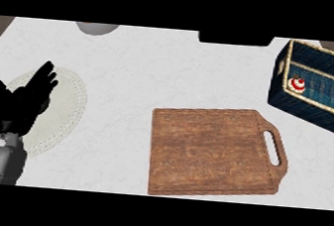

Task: Pick the cupcake from the cutting board and place it in the basket

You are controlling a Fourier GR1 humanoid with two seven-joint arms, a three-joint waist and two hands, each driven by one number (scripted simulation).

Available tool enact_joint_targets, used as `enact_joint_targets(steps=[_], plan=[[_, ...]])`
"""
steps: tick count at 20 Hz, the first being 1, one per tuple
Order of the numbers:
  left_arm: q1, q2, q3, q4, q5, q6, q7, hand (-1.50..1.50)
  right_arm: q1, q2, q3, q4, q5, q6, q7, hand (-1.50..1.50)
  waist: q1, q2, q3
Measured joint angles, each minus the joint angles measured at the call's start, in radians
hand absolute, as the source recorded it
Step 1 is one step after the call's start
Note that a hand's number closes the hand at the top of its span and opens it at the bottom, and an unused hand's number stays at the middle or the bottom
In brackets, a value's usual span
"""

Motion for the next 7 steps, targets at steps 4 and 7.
enact_joint_targets(steps=[4,7], plan=[[0.003,0.002,0.002,-0.010,0.002,-0.002,0.009,0.00,0.116,-0.096,-0.101,0.040,-0.123,0.165,-0.041,-1.50,-0.004,0.000,0.000],[0.013,0.004,0.008,-0.001,0.005,-0.009,-0.012,0.00,0.201,-0.157,-0.170,0.091,-0.205,0.290,-0.090,-1.50,-0.004,0.001,0.000]])
